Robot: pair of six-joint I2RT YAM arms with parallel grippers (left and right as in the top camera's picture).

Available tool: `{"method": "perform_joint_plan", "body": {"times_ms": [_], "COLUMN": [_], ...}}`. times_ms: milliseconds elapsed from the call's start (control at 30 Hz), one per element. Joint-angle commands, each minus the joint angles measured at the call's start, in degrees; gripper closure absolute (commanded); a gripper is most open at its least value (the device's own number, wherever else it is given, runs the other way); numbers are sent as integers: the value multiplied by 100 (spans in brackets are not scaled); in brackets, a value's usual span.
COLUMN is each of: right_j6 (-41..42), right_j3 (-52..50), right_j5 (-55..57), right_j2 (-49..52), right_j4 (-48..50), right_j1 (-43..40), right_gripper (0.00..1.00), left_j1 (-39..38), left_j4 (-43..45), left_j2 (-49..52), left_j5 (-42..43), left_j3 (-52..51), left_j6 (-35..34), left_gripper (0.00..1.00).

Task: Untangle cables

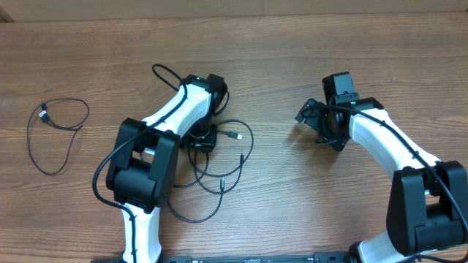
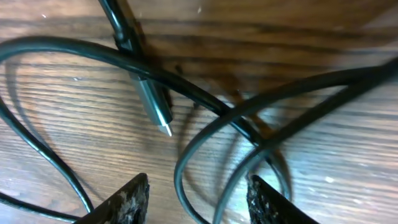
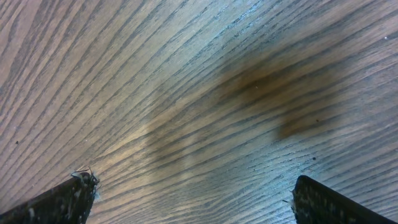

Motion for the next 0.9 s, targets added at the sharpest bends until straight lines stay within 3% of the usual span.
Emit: {"method": "perform_joint_plan", "body": {"times_ms": [0, 133, 300, 633, 700, 767, 867], "right_j6": [-24, -24, -24, -24, -24, -24, -24], "right_j3": [52, 52, 52, 52, 52, 52, 52], "right_j5": [52, 52, 52, 52, 52, 52, 52], "right_j2": [-122, -122, -122, -122, -122, -122, -122], "right_j4": [31, 31, 31, 31, 31, 31, 31], "right_j1": [-22, -22, -22, -22, -22, -22, -22], "right_gripper": [0, 0, 0, 0, 0, 0, 0], "left_j1": [15, 175, 507, 645, 645, 645, 645], "left_j4": [302, 1088, 1757, 1996, 1991, 1985, 1803], "left_j2": [59, 59, 59, 59, 59, 59, 7], "left_j5": [-256, 26, 1054, 1233, 1228, 1231, 1224], "left_j3": [-420, -1073, -1600, -1934, -1934, -1934, -1847], "left_j6": [-57, 24, 522, 699, 699, 699, 699], "left_gripper": [50, 62, 66, 64, 76, 96, 96]}}
